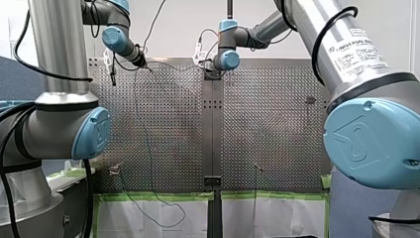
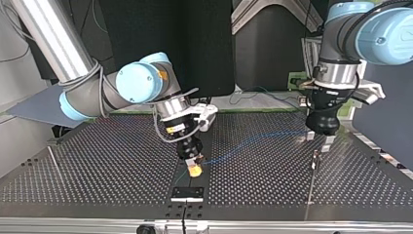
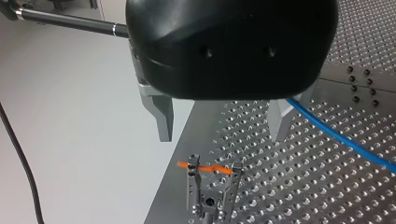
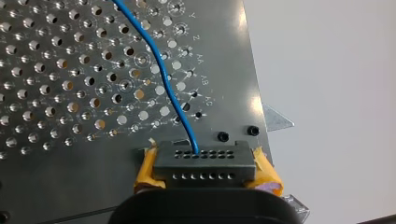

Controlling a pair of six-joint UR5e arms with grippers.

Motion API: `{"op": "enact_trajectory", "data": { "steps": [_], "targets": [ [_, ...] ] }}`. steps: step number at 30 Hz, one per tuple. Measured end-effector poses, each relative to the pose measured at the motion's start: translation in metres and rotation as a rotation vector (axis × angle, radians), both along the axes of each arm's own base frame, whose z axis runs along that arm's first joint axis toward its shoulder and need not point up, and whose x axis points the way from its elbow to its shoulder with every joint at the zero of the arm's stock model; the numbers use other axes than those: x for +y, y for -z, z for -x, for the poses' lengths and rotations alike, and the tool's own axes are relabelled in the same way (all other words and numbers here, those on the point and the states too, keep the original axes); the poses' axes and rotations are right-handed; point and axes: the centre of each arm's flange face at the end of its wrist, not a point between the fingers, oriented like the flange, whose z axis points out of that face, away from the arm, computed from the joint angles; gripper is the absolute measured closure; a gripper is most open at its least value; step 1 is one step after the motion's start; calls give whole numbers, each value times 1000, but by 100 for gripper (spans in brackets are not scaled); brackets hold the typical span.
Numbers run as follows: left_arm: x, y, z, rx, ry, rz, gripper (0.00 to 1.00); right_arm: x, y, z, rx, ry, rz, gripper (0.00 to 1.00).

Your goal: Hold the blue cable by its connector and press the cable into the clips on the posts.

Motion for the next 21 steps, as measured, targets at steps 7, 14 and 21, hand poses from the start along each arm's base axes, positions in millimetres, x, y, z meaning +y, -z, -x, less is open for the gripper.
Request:
{"op": "enact_trajectory", "data": {
  "steps": [7, 14, 21],
  "targets": [
    [-6, 2, 5, 15, -11, 8, 0, 0, 0, 0, 4, 1, -2, 100],
    [-22, 21, 14, 80, -5, 17, 0, 0, 1, 0, 5, 1, -2, 100],
    [-39, 37, 20, 149, -5, 37, 0, 0, 1, 1, 7, 2, -2, 100]
  ]
}}
